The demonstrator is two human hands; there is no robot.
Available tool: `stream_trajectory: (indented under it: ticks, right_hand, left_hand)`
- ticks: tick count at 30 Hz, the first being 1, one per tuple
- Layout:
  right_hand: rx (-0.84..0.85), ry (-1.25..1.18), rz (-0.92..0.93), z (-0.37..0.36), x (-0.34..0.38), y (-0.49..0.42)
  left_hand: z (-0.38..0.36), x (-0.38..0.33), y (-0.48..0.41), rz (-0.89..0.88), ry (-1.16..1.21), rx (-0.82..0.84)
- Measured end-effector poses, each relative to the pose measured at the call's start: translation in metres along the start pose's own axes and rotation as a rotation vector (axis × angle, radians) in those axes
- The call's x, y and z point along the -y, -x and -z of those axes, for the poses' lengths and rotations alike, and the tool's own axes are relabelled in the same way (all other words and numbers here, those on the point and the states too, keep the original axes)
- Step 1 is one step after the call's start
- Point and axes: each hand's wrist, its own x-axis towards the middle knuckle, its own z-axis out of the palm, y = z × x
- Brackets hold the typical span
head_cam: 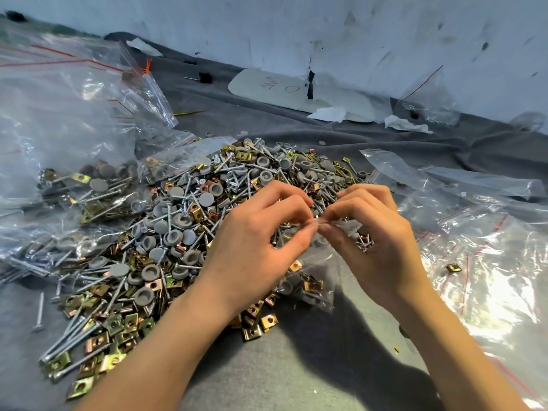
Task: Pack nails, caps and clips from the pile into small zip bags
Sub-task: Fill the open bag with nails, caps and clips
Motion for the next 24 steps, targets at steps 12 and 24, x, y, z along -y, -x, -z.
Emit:
stream_trajectory:
  ticks: [12, 24]
  right_hand:
    - [0.001, -0.09, -0.022, 0.0013, -0.0008, 0.0018]
    - [-0.001, -0.349, -0.142, 0.0033, -0.0023, 0.0006]
  left_hand:
    - [0.0007, -0.001, 0.0003, -0.009, 0.034, 0.001]
    - [0.003, -0.0009, -0.0013, 0.029, 0.047, -0.012]
